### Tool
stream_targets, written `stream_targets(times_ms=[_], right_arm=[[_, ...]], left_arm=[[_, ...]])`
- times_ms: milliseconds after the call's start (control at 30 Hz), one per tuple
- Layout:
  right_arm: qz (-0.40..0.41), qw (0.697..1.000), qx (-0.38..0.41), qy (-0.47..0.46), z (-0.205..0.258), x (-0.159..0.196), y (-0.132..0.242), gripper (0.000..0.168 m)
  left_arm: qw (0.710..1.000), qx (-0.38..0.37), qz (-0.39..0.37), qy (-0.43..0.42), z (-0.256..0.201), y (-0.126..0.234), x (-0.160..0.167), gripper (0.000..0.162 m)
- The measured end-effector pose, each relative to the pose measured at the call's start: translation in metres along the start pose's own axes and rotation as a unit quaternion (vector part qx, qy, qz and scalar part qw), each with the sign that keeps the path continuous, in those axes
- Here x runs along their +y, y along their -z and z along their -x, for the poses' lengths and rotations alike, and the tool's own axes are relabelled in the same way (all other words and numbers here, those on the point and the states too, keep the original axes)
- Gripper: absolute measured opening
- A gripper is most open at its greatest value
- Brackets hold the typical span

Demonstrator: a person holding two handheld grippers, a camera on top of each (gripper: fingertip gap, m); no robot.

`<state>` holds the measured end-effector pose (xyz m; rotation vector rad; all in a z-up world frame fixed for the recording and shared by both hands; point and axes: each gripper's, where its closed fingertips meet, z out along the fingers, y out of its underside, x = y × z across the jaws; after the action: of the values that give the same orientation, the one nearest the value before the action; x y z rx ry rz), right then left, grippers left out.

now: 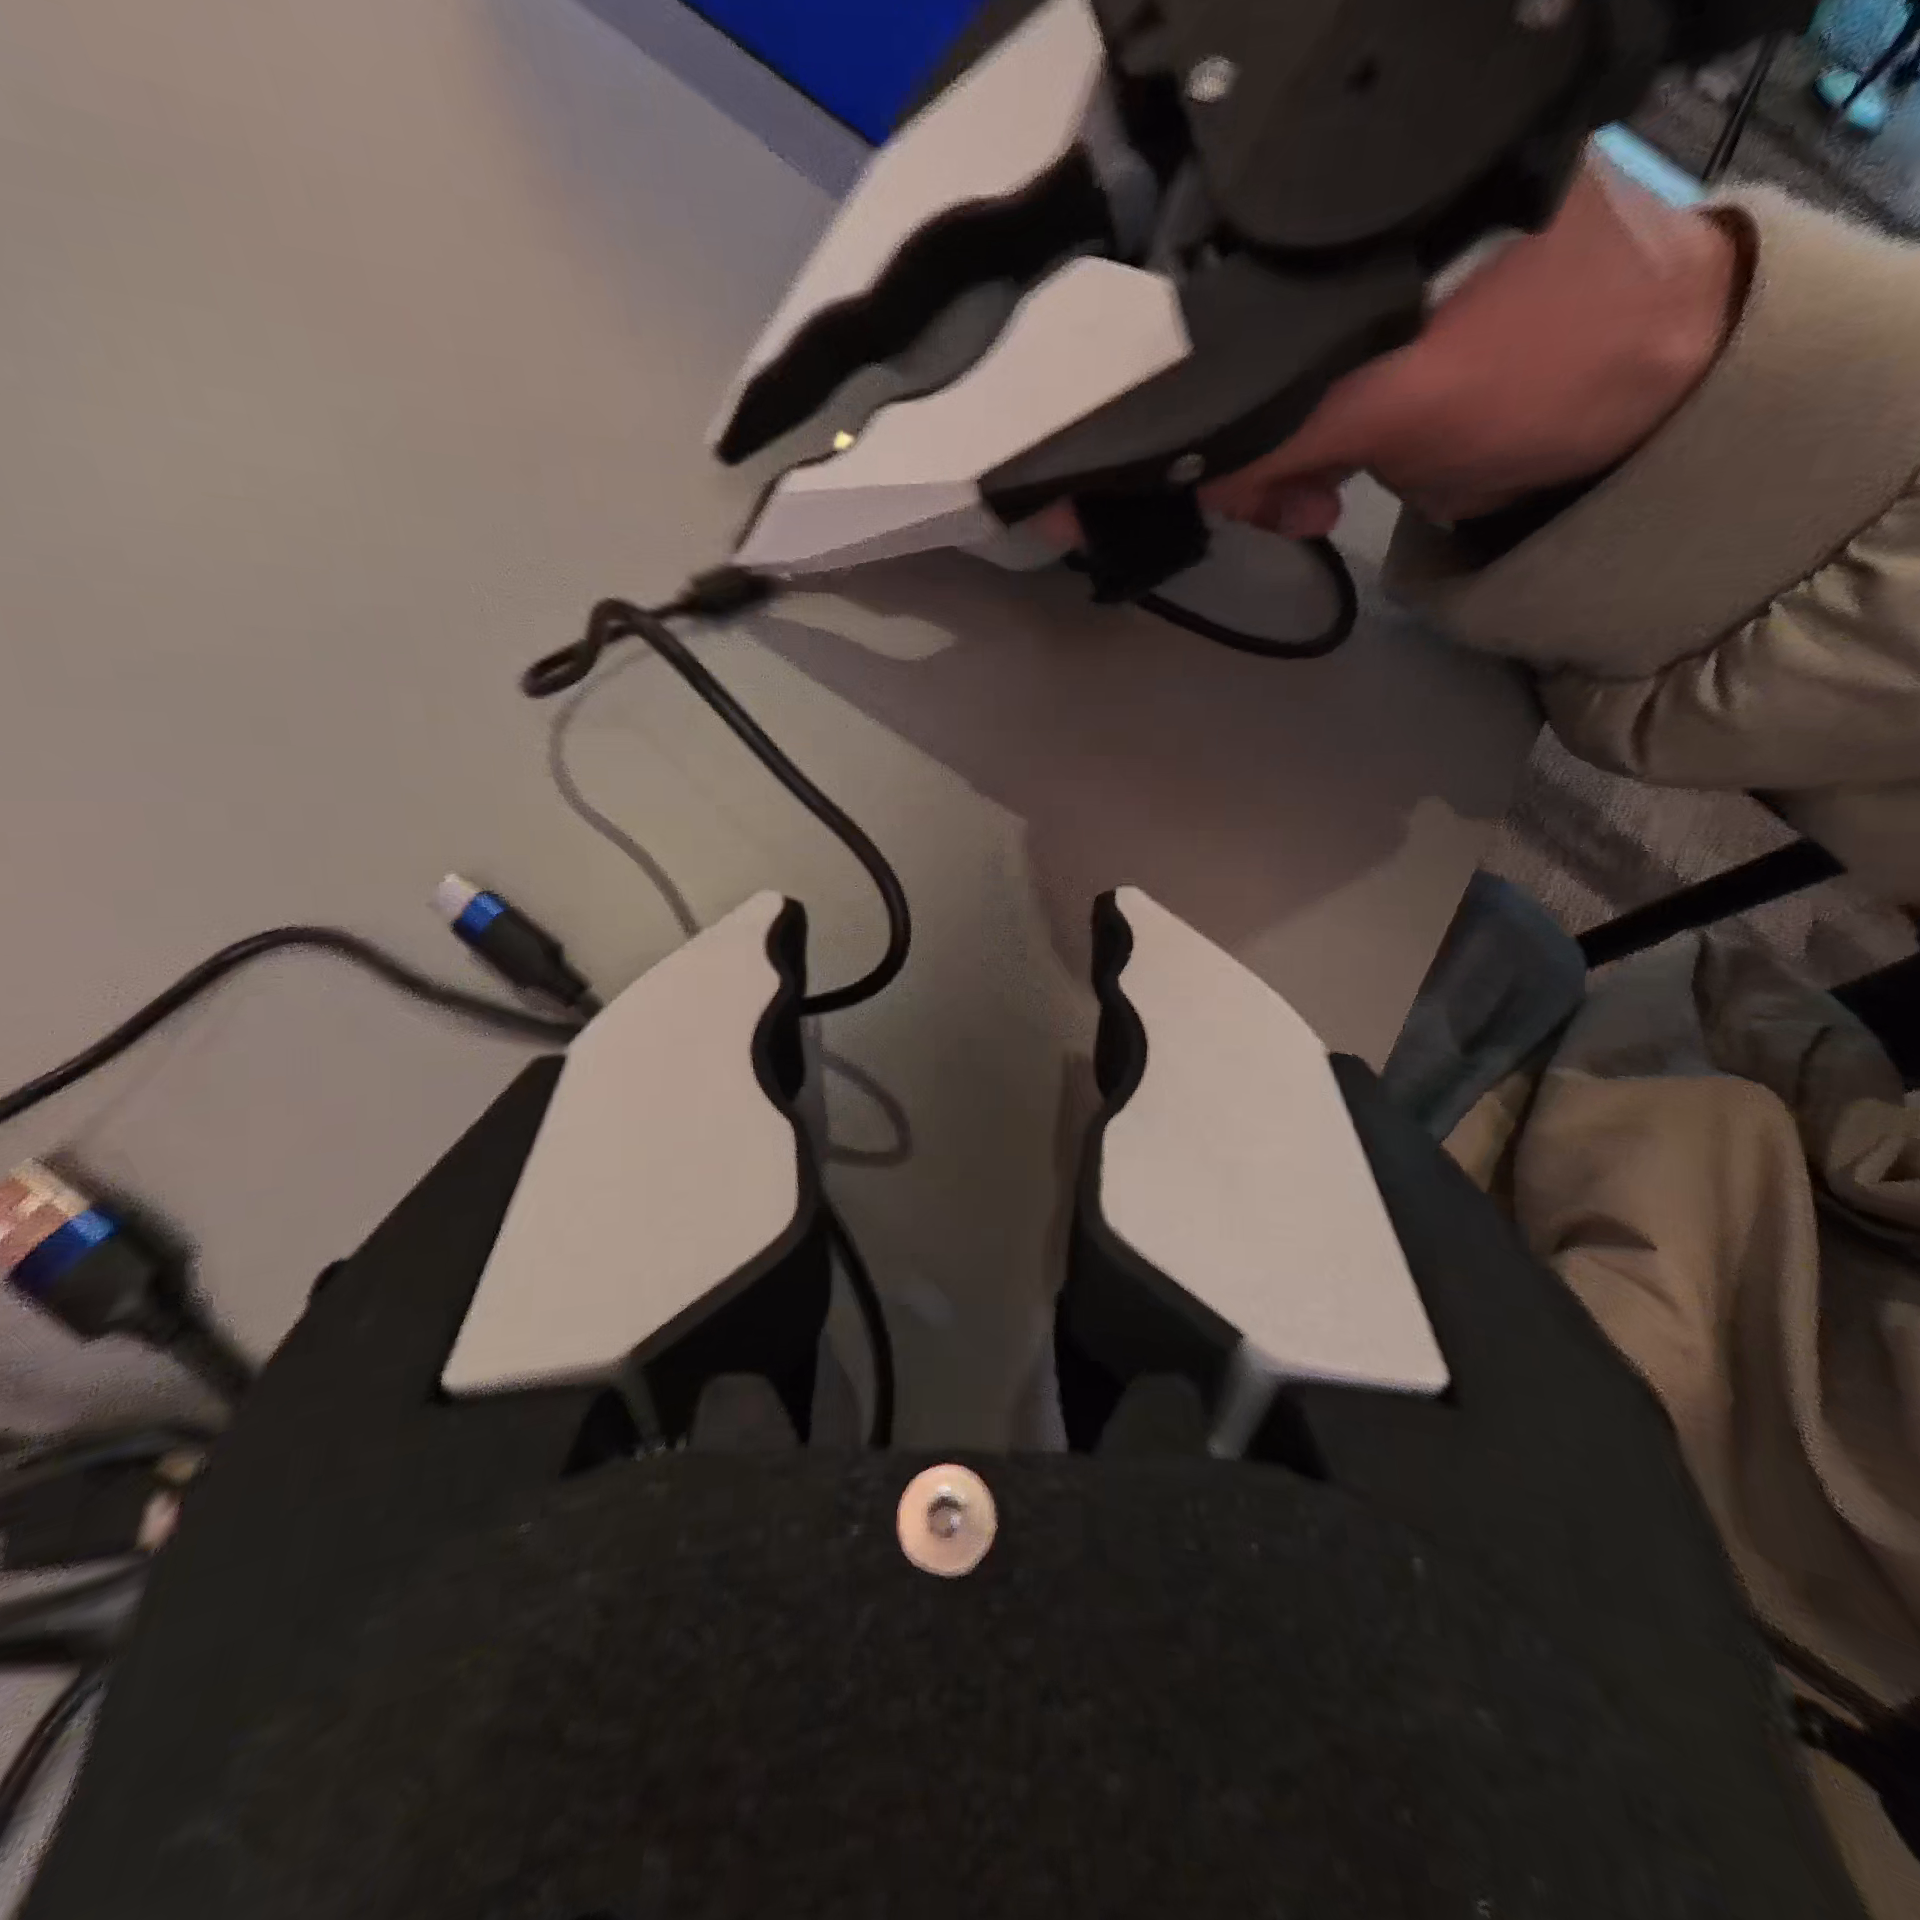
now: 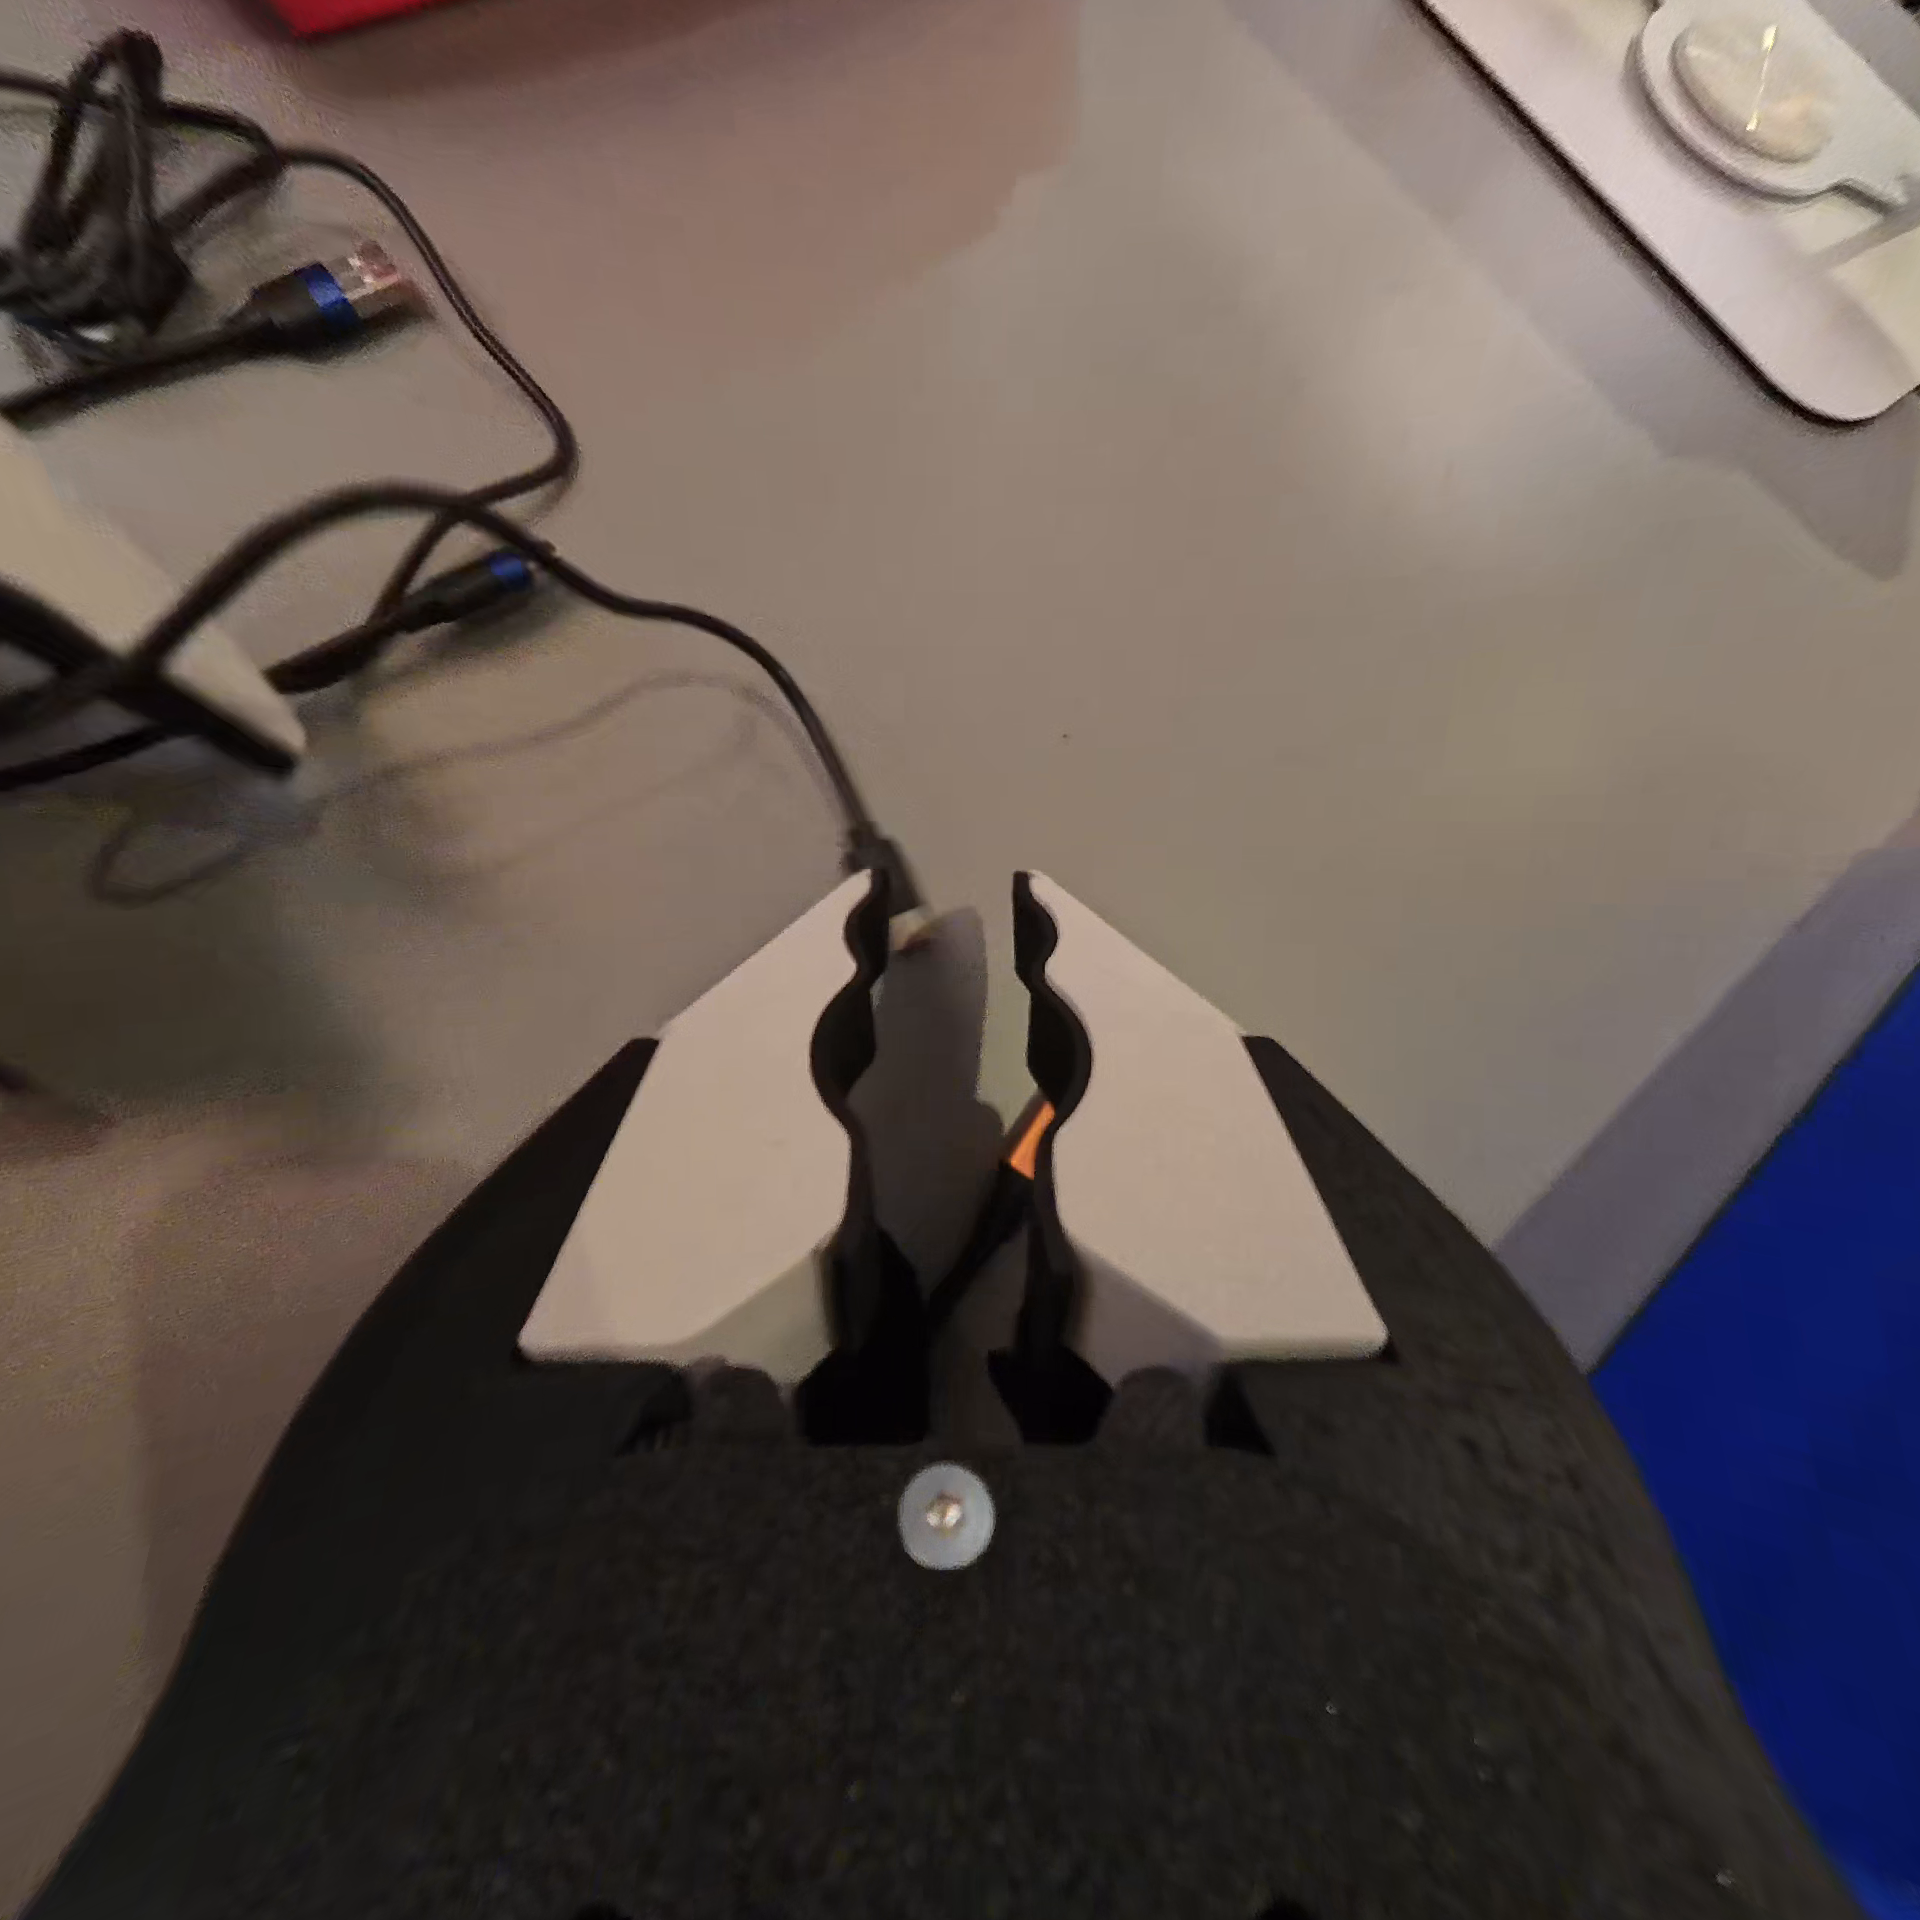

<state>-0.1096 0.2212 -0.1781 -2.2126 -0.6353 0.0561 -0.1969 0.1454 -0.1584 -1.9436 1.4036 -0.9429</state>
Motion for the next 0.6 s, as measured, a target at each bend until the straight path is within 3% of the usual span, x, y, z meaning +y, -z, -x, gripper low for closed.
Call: stream_targets(times_ms=[167, 233, 300, 367, 433, 500, 600], right_arm=[[-0.087, 0.995, 0.017, -0.051, 0.004, -0.012, 0.051, 0.024], [-0.131, 0.988, -0.004, -0.084, 0.021, -0.016, 0.073, 0.021], [-0.163, 0.98, -0.01, -0.117, 0.036, -0.014, 0.087, 0.018], [-0.191, 0.969, -0.027, -0.152, 0.05, -0.012, 0.096, 0.016], [-0.208, 0.962, -0.059, -0.164, 0.064, -0.014, 0.103, 0.015], [-0.206, 0.964, -0.06, -0.154, 0.065, -0.015, 0.101, 0.015], [-0.196, 0.966, -0.073, -0.152, 0.065, -0.01, 0.094, 0.016]], left_arm=[[0.995, 0.008, -0.076, 0.066, 0.024, 0.048, -0.012, 0.056], [0.987, 0.044, -0.119, 0.099, 0.021, 0.073, -0.027, 0.056], [0.979, 0.073, -0.161, 0.102, 0.021, 0.104, -0.045, 0.057], [0.979, 0.049, -0.185, 0.073, 0.042, 0.135, -0.063, 0.059], [0.987, -0.003, -0.154, 0.042, 0.084, 0.154, -0.071, 0.067], [0.993, -0.087, -0.061, 0.041, 0.147, 0.162, -0.067, 0.063], [0.974, -0.19, 0.056, 0.112, 0.252, 0.167, -0.065, 0.052]])
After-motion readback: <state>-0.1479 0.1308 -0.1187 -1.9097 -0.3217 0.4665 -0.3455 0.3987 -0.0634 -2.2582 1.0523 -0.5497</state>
